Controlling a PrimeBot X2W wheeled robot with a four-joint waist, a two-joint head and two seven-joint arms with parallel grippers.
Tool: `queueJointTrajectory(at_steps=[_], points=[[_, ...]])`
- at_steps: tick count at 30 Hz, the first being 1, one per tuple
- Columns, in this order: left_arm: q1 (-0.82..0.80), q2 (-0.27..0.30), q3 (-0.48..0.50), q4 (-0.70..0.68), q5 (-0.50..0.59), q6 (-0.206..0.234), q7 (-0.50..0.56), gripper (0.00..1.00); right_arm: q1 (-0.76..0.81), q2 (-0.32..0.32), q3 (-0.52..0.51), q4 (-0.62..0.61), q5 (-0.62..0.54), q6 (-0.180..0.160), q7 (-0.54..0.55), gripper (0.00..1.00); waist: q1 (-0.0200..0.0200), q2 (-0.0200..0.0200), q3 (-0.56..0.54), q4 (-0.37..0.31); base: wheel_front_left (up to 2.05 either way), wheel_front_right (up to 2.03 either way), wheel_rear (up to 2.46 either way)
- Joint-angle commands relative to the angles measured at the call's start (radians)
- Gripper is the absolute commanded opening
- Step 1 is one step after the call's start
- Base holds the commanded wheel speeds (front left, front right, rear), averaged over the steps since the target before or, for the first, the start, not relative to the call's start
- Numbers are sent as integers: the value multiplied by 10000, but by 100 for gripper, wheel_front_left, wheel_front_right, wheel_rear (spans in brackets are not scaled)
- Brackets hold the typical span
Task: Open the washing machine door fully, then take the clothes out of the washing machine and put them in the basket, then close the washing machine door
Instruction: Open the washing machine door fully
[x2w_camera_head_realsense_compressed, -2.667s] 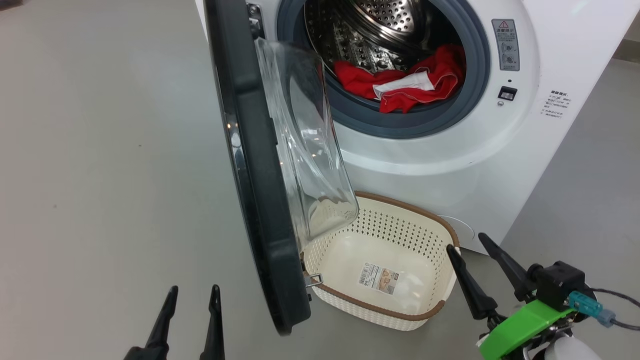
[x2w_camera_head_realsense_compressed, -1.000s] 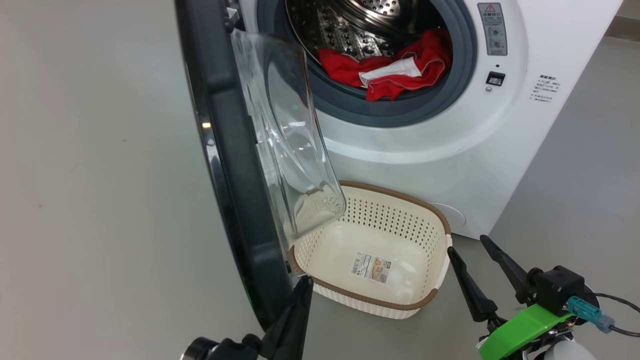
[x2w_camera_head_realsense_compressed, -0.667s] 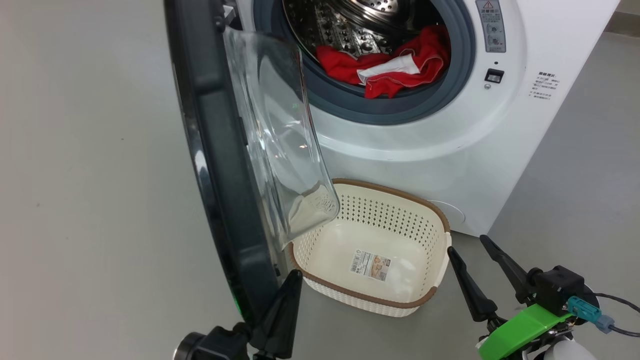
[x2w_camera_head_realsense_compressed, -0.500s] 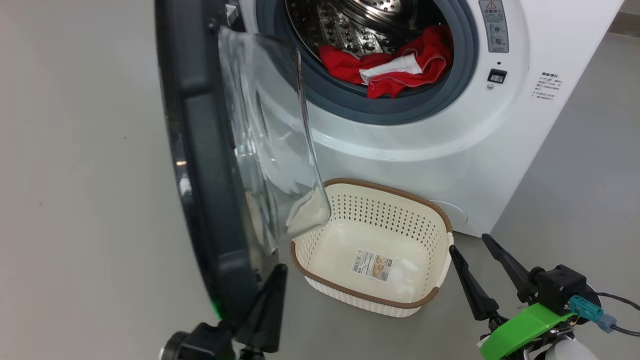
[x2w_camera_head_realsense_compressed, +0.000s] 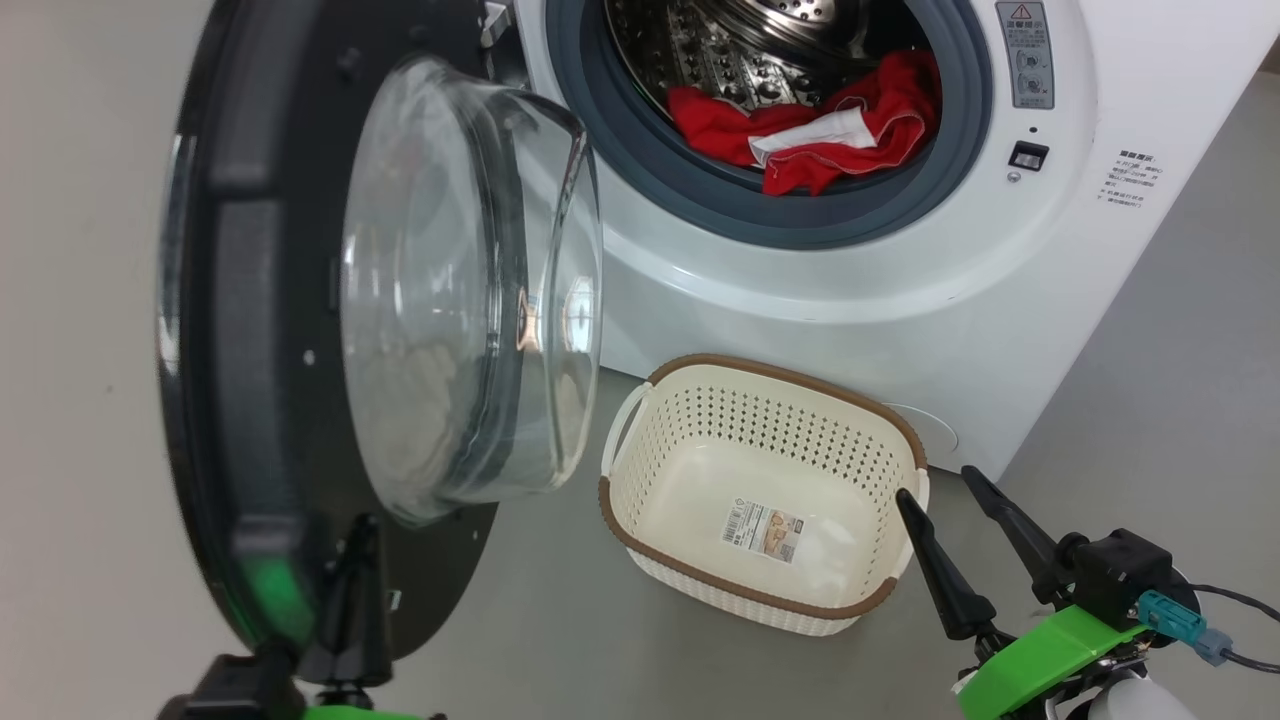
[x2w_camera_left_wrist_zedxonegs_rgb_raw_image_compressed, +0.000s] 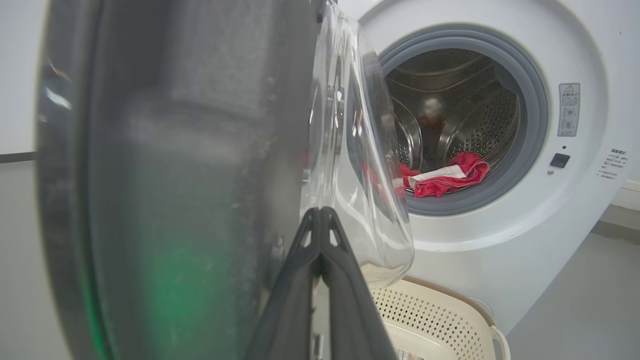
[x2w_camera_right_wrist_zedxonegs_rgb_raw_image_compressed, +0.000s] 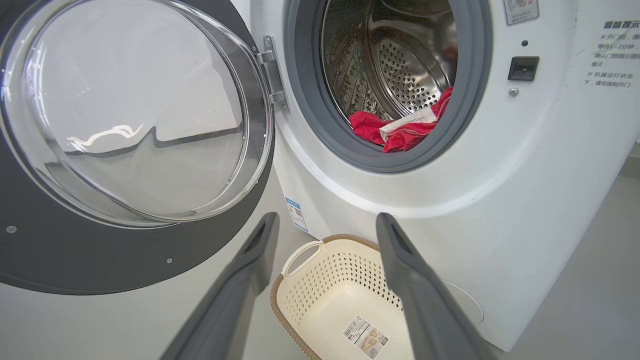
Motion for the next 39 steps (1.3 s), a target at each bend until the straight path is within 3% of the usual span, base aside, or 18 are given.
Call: queueJointTrajectory(at_steps=[1,17,39], points=[[-138,120,757,-309,179,61,-53,0,-215,-66,206,-260,65,65,-65,100,0,0,9,0,0,0,0],[-1189,242,3532,526,884,-659,-53,0,-268,-244,195,-301,104,65,-65,100,0,0,361,-284,0,0,0],[-3307,1107,6395,2340,1501,-683,-53,0,-916,-526,194,-431,97,65,-65,100,0,0,1550,-831,0,0,0]])
